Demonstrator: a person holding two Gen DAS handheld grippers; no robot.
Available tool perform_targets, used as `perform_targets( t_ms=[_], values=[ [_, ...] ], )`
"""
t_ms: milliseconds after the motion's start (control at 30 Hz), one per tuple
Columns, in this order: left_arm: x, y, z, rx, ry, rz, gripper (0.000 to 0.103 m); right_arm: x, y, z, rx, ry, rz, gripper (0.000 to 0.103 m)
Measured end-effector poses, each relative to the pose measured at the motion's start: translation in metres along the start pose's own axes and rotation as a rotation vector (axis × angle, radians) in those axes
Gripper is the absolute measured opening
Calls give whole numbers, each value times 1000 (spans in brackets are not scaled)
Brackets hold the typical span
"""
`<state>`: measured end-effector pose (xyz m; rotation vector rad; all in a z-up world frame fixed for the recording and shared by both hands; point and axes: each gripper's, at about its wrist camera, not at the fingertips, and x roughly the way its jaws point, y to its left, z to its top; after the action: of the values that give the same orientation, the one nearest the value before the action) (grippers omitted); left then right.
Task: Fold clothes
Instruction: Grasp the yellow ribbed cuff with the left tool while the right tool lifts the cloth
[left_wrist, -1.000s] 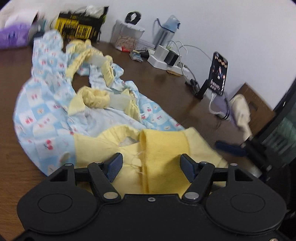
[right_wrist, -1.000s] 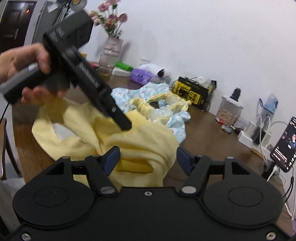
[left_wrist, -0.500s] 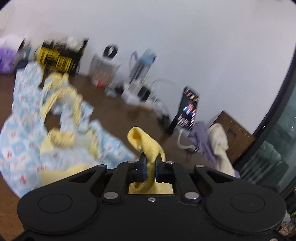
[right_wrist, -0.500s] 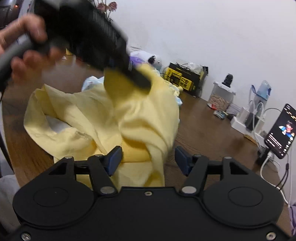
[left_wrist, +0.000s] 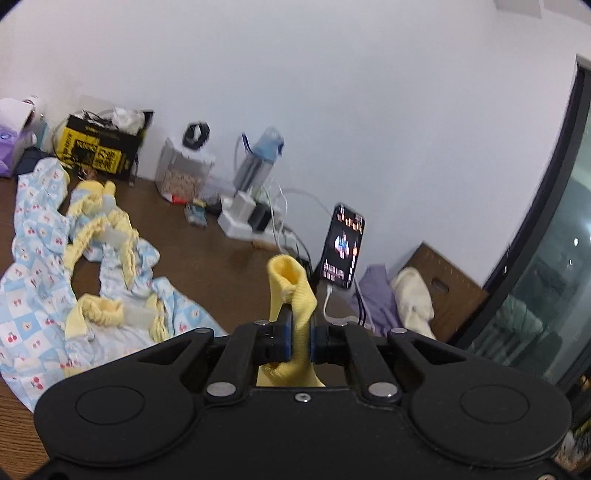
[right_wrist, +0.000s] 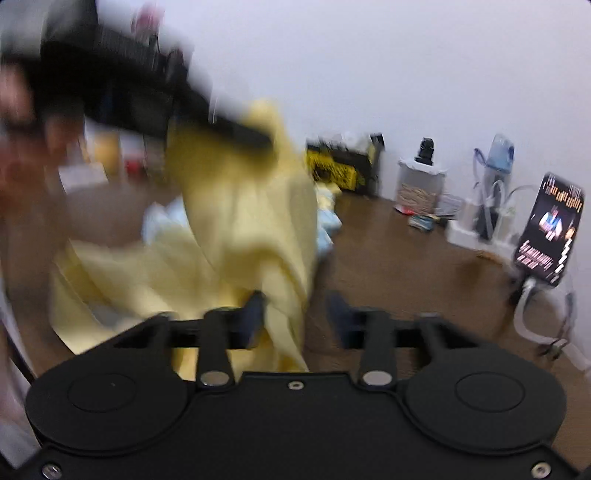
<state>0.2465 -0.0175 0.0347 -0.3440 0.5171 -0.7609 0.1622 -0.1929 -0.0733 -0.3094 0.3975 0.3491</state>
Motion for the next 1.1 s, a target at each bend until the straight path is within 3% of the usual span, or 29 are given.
perform_targets(
  t_ms=[33,167,233,333,367,467,667,733,767,800,833,1000,1100],
  values=[
    [-4,1,0,7,-18,18,9,1,1,-3,-10,14,0,12],
    [-16,18,-5,-32,-61,105,8,-1,3,-10,-12,46,-38,11],
    [-18,28,-10,-48,-41,150,8,-5,7,-14,-51,53,-64,11],
    [-14,27,-17,11,40,125,11,-10,10,-17,-61,47,-54,11],
    [-11,25,-20,39,68,134,19,-9,13,-17,-82,51,-63,11],
    [-4,22,-30,120,106,211,77,-7,20,-20,-144,57,-89,12],
    [16,33,-46,97,189,193,83,-5,25,-21,-170,54,-103,12],
    [26,37,-52,60,208,158,80,-5,25,-21,-173,54,-103,12],
    [28,39,-54,49,206,136,61,-5,25,-21,-174,54,-104,12],
    [30,41,-57,42,205,127,14,-5,25,-21,-175,55,-104,12],
    [29,43,-58,37,197,140,4,-5,25,-21,-173,56,-105,12],
    [5,56,-50,-45,82,186,3,-6,27,-19,-179,73,-110,12],
    [-12,49,-45,-42,31,192,3,-5,28,-20,-193,71,-115,12]
  ],
)
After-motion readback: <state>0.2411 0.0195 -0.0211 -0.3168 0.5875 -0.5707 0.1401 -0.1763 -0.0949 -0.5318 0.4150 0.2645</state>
